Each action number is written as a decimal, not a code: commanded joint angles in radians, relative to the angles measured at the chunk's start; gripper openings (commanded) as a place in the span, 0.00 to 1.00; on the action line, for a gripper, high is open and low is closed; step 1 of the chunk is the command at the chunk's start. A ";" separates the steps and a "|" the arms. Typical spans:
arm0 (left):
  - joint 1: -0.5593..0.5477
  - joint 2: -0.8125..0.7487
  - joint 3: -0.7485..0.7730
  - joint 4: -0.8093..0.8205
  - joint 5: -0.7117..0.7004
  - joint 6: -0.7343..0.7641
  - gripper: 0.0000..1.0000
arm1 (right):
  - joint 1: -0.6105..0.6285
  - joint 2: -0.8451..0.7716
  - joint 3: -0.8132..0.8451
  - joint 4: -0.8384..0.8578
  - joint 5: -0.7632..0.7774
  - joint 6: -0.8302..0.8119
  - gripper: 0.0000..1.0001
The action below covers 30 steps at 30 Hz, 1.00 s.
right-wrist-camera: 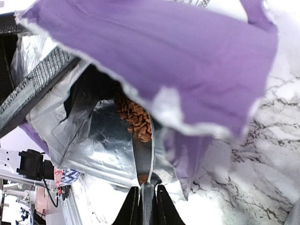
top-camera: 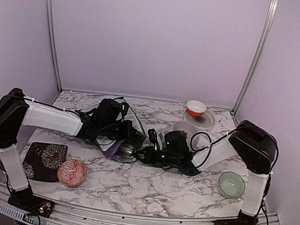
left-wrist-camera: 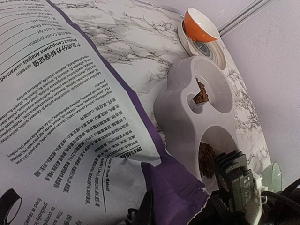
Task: Serve the pet food
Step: Collect the pet food from the pet food bag.
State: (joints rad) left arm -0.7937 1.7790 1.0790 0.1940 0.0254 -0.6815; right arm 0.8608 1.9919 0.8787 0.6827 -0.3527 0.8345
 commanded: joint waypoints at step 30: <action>0.005 -0.104 -0.080 0.061 -0.052 -0.032 0.00 | -0.075 -0.245 -0.121 -0.262 0.052 -0.067 0.00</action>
State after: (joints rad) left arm -0.7940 1.7439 1.0157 0.2359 0.0078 -0.6846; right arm 0.8085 1.7718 0.7738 0.5049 -0.3710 0.7837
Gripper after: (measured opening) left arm 0.005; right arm 0.108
